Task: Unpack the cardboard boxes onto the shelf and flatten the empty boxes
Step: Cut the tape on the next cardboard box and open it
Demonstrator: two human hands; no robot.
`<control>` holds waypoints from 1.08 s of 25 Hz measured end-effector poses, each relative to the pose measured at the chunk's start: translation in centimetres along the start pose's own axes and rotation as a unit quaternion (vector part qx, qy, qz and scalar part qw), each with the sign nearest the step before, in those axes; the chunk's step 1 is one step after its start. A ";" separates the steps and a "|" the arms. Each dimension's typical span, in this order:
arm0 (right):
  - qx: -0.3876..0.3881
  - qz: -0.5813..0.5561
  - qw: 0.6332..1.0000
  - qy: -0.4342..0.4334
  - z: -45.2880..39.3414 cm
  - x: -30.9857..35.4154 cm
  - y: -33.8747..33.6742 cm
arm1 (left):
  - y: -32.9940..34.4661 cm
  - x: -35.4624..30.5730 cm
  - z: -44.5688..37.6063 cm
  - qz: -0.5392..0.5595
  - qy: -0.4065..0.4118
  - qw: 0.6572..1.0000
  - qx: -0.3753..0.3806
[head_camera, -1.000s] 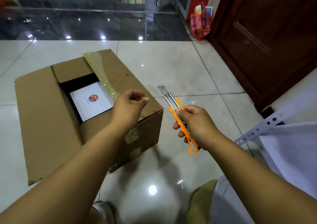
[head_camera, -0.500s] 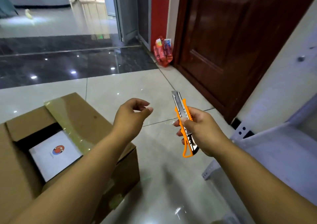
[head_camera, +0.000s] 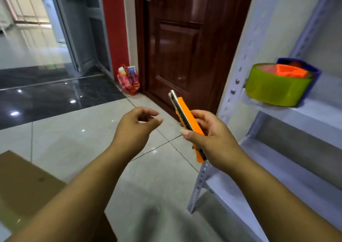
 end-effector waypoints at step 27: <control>-0.365 0.478 0.791 0.114 6.9 7.4 -21.0 | 10.2 -12.9 2.4 0.122 0.191 0.956 0.185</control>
Point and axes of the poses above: each hand's wrist, its own z-axis away from the middle knuckle, its own y-axis out of the palm, x = y × z, the point moved 3 cm from there along -z, towards the middle knuckle, and after that the axes turned 5 degrees about -x, right-handed, at the moved point
